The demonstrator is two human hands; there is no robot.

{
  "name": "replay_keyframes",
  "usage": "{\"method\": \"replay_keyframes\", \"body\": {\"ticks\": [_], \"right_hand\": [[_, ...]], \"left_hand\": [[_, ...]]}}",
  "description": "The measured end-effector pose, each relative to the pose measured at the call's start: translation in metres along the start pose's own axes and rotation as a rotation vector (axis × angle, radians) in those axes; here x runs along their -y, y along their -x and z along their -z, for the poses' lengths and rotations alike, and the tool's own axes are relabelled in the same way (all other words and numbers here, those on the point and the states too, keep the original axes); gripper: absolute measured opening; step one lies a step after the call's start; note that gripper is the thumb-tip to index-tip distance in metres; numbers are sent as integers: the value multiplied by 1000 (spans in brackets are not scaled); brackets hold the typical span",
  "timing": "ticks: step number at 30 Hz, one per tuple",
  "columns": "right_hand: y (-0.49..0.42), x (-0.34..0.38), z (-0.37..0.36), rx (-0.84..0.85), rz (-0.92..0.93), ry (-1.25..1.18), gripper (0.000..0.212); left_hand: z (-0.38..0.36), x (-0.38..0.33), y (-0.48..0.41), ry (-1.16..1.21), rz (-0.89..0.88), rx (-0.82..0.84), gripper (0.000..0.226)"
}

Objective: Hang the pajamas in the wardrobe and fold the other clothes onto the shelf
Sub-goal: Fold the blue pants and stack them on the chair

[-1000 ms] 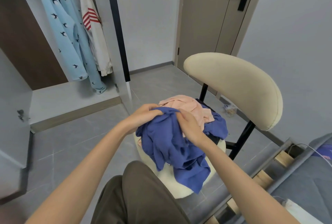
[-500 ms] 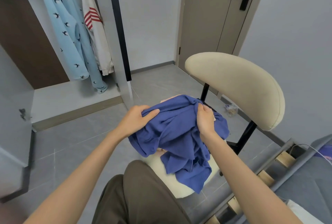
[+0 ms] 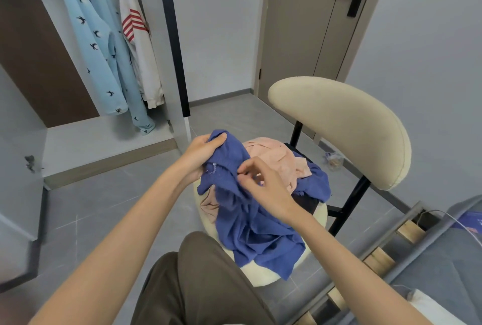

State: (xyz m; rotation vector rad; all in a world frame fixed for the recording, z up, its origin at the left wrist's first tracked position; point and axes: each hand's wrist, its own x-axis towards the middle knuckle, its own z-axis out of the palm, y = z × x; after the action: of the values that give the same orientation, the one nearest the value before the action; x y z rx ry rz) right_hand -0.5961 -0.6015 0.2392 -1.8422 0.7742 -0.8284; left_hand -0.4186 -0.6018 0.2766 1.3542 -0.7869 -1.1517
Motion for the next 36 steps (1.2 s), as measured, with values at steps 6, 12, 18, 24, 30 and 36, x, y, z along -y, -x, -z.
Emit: {"method": "replay_keyframes", "body": {"ticks": [6,12,18,24,30,36], "right_hand": [[-4,0,-7,-29,7,165,20],[-32,36,25,-158,61,132,13],[-59,91,40,72,69,89,16],[-78,143,22,162,97,69,25],[-111,182,-18,210,156,7,25],[-155,225,-76,304,153,-137,27]], "left_hand": [[-9,-18,3,240,46,101,15],[3,-37,8,172,-28,323,40],[30,-55,33,-106,-230,529,62],[56,-81,53,-324,-430,287,61],[105,-113,63,-261,-532,-10,28],[165,-147,71,-125,-456,-360,29]]}}
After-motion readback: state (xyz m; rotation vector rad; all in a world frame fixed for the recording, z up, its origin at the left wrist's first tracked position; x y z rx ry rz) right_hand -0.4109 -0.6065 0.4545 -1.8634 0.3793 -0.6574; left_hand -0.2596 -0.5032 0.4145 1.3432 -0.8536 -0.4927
